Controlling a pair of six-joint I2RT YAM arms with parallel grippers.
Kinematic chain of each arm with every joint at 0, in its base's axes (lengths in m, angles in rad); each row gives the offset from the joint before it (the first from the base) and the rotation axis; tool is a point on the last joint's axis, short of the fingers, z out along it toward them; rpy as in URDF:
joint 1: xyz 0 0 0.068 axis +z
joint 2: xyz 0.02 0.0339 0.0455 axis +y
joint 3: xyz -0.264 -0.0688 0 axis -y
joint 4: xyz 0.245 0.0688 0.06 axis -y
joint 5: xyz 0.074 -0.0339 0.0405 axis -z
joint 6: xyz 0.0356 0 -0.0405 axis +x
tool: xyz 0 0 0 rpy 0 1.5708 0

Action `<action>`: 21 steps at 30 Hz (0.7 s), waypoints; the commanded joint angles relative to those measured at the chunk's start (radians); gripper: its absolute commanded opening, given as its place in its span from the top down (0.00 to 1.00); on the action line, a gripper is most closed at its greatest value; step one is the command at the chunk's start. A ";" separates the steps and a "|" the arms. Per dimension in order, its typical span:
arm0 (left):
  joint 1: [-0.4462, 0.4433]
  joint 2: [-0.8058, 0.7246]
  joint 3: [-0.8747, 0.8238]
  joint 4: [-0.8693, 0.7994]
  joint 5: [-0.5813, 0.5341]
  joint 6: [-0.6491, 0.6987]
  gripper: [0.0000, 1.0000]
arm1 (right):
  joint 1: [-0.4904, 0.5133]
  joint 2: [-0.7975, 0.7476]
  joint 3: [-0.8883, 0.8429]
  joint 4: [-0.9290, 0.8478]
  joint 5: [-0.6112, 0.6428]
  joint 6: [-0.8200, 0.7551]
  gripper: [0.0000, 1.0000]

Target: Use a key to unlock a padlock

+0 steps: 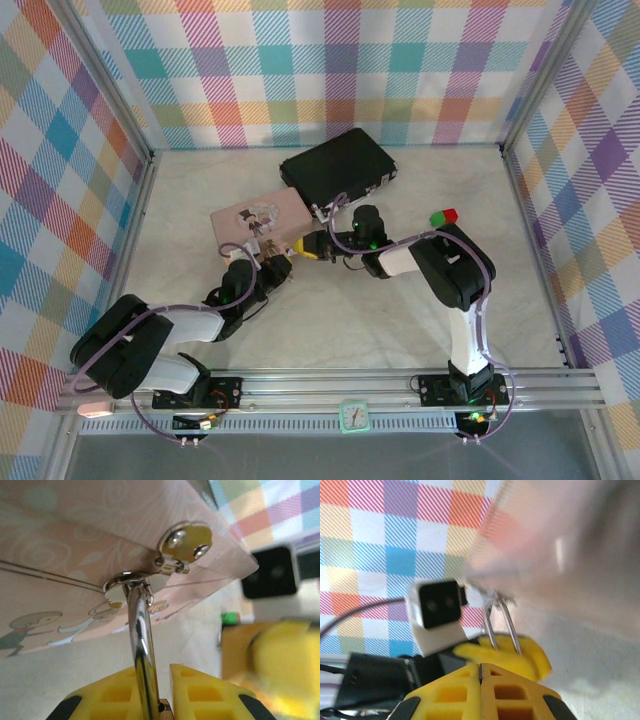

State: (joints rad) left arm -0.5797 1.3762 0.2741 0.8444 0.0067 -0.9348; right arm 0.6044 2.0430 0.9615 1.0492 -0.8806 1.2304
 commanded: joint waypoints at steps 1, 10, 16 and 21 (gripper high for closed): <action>-0.003 0.016 0.000 0.133 0.048 0.037 1.00 | -0.002 0.021 0.021 0.171 -0.009 0.116 1.00; -0.005 -0.045 0.046 -0.077 -0.056 -0.018 1.00 | -0.001 -0.206 -0.007 -0.403 0.048 -0.371 1.00; -0.048 -0.122 0.049 -0.299 -0.218 -0.059 1.00 | 0.000 -0.314 0.000 -0.734 0.193 -0.614 0.99; -0.164 -0.077 0.079 -0.379 -0.353 -0.114 1.00 | 0.000 -0.385 -0.014 -0.865 0.307 -0.726 0.98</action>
State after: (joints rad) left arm -0.6899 1.2858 0.3058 0.5137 -0.2302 -1.0206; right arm 0.5968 1.7050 0.9600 0.3264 -0.6624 0.6418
